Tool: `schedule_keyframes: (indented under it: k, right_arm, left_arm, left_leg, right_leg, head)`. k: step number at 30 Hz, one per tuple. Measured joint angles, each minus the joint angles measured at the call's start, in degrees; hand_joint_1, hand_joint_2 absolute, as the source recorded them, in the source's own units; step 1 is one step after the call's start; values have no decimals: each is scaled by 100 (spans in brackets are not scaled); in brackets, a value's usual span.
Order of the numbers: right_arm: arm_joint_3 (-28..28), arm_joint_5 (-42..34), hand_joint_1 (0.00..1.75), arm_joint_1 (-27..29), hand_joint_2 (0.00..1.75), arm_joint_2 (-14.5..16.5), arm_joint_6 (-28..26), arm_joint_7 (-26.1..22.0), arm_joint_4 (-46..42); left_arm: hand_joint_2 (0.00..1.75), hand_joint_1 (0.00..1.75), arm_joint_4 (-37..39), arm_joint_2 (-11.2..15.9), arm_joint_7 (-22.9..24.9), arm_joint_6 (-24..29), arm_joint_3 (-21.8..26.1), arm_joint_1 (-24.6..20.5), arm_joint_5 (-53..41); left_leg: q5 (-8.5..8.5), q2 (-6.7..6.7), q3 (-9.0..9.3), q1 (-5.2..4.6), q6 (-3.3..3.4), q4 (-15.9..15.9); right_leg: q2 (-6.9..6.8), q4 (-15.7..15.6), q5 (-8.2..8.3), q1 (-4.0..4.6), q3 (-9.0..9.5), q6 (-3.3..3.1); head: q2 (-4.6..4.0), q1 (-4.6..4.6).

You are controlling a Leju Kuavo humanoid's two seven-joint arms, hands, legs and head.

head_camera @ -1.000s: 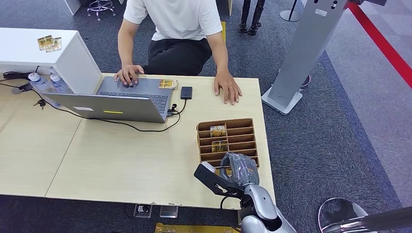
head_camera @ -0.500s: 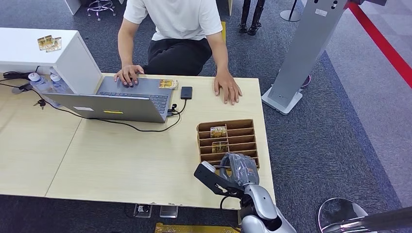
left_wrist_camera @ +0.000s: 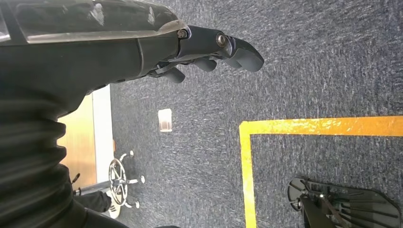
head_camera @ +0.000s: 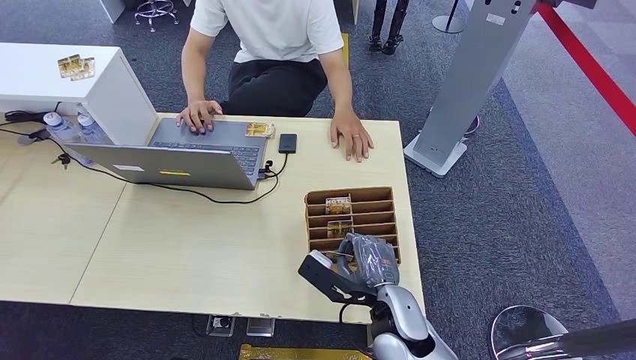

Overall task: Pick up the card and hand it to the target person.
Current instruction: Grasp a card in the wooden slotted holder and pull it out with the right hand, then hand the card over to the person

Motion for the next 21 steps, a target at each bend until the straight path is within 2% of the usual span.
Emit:
schedule_keyframes:
  k: [10, 14, 21]
  right_arm:
    - [-69, 601, 155, 177, 175, 2, -2115, -1462, -263]
    - [-105, 543, 155, 237, 175, 2, -2265, -1623, -365]
    - [-99, 236, 155, 29, 175, 20, -1974, -1647, -329]
  left_arm:
    - [175, 0, 1, 0, -69, -37, 0, 1, -4]
    - [175, 0, 0, 0, -73, -30, 0, 1, -1]
    - [175, 0, 0, 0, -83, -27, 0, 0, -16]
  left_leg:
    - [0, 0, 1, 0, 0, 0]
    - [0, 0, 1, 0, 0, 0]
    - [0, 0, -2, 0, 0, 0]
  right_leg:
    - [0, 0, 0, 0, 0, 0]
    - [0, 0, 0, 0, 1, 0]
    - [1, 1, 0, 0, 1, 0]
  head:
    - [0, 2]
    - [0, 1]
    - [0, 1]
